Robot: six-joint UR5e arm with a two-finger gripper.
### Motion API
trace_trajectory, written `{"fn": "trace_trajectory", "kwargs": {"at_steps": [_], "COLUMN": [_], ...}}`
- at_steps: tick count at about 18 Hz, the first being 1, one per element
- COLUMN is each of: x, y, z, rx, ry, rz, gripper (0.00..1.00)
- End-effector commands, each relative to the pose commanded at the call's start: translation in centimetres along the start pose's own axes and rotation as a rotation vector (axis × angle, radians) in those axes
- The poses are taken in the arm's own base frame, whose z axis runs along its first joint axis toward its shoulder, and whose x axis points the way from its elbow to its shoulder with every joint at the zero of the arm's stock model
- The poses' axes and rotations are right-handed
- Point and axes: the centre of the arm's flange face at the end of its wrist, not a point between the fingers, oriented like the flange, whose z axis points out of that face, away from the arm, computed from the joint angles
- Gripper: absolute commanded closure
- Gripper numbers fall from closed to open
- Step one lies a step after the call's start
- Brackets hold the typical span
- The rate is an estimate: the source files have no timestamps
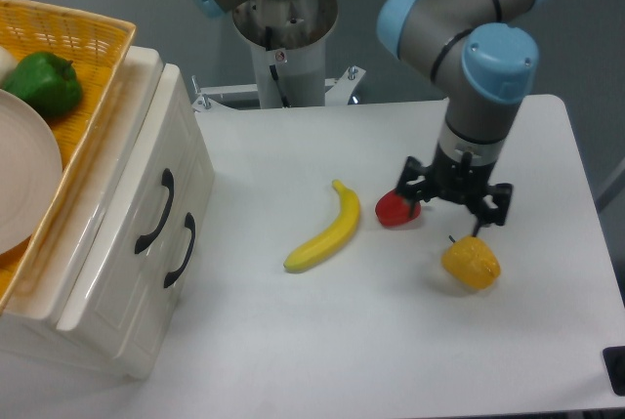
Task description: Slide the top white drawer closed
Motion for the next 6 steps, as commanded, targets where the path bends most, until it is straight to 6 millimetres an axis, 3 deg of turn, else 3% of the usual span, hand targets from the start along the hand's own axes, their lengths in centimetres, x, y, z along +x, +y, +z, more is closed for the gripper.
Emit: {"fn": "trace_trajectory", "kwargs": {"at_steps": [3,6], "x": [-1.7,-3.2], "y": [0.5,0.9], "z": [2.6,3.6], "rx": [-0.011,-0.019], "ry": [0.027,0.029], "rz": [0.188,0.241], "gripper": [0.0,0.0]}}
